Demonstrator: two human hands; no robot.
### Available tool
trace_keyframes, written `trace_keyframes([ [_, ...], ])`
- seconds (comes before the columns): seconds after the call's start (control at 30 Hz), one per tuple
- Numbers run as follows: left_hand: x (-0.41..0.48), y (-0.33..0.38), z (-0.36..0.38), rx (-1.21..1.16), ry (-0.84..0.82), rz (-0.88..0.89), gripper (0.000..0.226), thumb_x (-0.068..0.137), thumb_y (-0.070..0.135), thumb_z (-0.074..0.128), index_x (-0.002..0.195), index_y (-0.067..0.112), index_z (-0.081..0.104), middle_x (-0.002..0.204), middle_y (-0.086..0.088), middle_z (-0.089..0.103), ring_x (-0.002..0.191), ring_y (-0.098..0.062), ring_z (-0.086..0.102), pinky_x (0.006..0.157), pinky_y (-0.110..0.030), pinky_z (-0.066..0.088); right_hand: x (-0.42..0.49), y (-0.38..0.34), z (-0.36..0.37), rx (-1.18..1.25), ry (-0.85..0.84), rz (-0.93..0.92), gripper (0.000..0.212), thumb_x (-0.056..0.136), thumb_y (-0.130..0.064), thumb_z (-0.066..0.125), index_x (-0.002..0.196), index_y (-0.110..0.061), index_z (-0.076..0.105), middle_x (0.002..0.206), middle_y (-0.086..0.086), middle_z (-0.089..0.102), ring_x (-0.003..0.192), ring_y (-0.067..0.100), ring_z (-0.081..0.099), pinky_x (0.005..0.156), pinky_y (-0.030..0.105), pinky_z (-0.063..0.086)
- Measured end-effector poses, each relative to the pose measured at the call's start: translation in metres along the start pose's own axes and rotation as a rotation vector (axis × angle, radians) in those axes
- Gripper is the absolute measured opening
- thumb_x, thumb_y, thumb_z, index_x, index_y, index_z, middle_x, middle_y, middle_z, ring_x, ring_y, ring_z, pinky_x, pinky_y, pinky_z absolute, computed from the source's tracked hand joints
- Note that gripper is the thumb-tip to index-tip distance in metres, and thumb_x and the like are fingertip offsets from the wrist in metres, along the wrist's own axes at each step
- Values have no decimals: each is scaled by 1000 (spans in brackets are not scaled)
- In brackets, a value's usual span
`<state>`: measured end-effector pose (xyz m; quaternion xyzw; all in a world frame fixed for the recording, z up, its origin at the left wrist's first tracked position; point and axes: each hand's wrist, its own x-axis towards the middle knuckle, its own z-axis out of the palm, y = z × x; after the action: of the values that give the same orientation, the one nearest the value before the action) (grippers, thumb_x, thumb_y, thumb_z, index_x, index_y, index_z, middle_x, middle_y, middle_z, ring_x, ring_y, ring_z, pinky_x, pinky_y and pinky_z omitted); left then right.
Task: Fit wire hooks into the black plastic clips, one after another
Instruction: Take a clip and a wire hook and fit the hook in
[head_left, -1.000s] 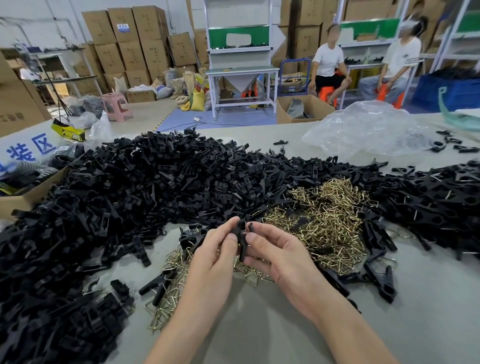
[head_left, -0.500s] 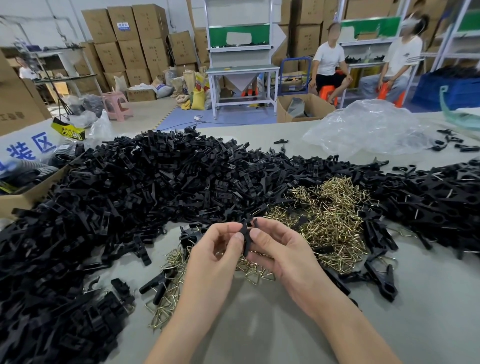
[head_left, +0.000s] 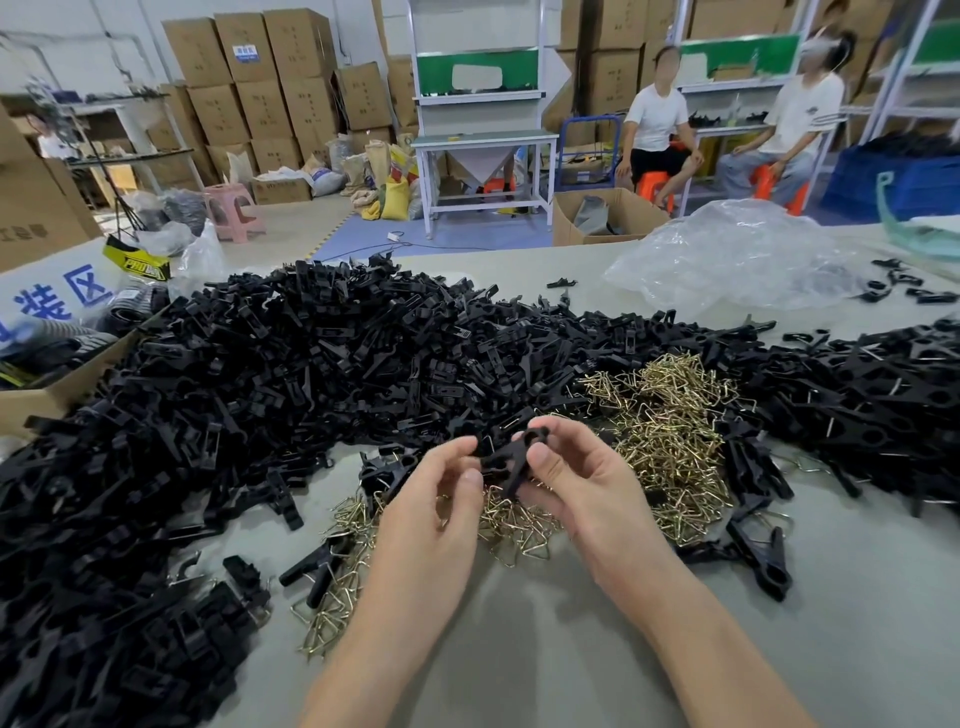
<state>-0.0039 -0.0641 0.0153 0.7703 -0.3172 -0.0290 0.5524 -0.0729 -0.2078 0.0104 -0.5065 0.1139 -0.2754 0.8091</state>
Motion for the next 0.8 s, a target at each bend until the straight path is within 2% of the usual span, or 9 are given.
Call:
trace_keyframes([
  [0.03, -1, -3, -1, 154, -5, 50, 23, 100, 38, 51, 122, 41, 58, 107, 26, 64, 105, 5, 58, 93, -23, 49, 1, -2, -2, 30, 38, -9, 19, 74, -18, 74, 92, -22, 77, 90, 0, 72, 90, 19, 75, 75, 27, 60],
  [0.1, -5, -8, 2, 503, -131, 169, 44, 96, 57, 39, 134, 38, 52, 118, 25, 53, 114, 0, 46, 102, -30, 39, 3, -3, -7, 78, 101, -27, 22, 74, -17, 73, 97, -19, 74, 88, 0, 74, 87, 18, 74, 73, 26, 60],
  [0.2, -8, -15, 11, 781, -259, 217, 55, 94, 66, 37, 143, 43, 40, 130, 19, 42, 121, -7, 39, 100, -27, 28, 3, -2, -6, 87, 128, -35, 26, 75, -18, 73, 101, -16, 72, 85, -1, 74, 85, 16, 74, 72, 25, 60],
  [0.33, -3, -14, 10, 677, -176, 235, 23, 99, 46, 50, 117, 37, 61, 112, 16, 55, 106, -12, 53, 86, -24, 31, 2, 0, -3, 71, 136, -18, 28, 73, -17, 74, 101, -15, 72, 87, 0, 74, 85, 16, 74, 72, 25, 60],
  [0.47, -3, -12, 6, 625, -114, 266, 9, 99, 36, 53, 101, 33, 61, 98, 18, 59, 92, -10, 58, 82, -28, 42, 3, -2, -3, 90, 137, -14, 30, 74, -17, 72, 103, -12, 69, 84, -1, 74, 78, 14, 73, 69, 25, 60],
  [0.57, -3, -8, 5, 466, -18, 187, 8, 98, 37, 51, 99, 35, 59, 94, 23, 59, 88, 1, 57, 78, -26, 46, 2, -4, -2, 113, 128, 4, 29, 75, -16, 72, 103, -13, 69, 85, 1, 73, 76, 14, 71, 67, 27, 60],
  [0.63, -1, -7, 3, 388, 28, 127, 6, 98, 35, 53, 99, 37, 59, 94, 25, 60, 91, 4, 57, 77, -22, 46, 1, -6, -2, 129, 124, 31, 28, 75, -16, 72, 103, -14, 70, 95, 8, 70, 84, 19, 70, 69, 28, 60],
  [0.7, -1, -6, 0, 360, 53, 89, 7, 99, 36, 53, 98, 39, 59, 90, 26, 62, 90, 6, 58, 74, -17, 45, 1, -7, -2, 160, 112, 63, 27, 75, -16, 71, 102, -16, 71, 103, 15, 65, 92, 25, 66, 71, 29, 60],
  [0.8, -2, -3, 0, 374, 48, 118, 13, 100, 40, 48, 104, 39, 61, 93, 27, 59, 90, 6, 57, 68, -9, 41, -1, -7, -1, 218, 60, 103, 25, 74, -17, 71, 99, -17, 72, 99, 12, 69, 91, 24, 68, 75, 34, 62],
])
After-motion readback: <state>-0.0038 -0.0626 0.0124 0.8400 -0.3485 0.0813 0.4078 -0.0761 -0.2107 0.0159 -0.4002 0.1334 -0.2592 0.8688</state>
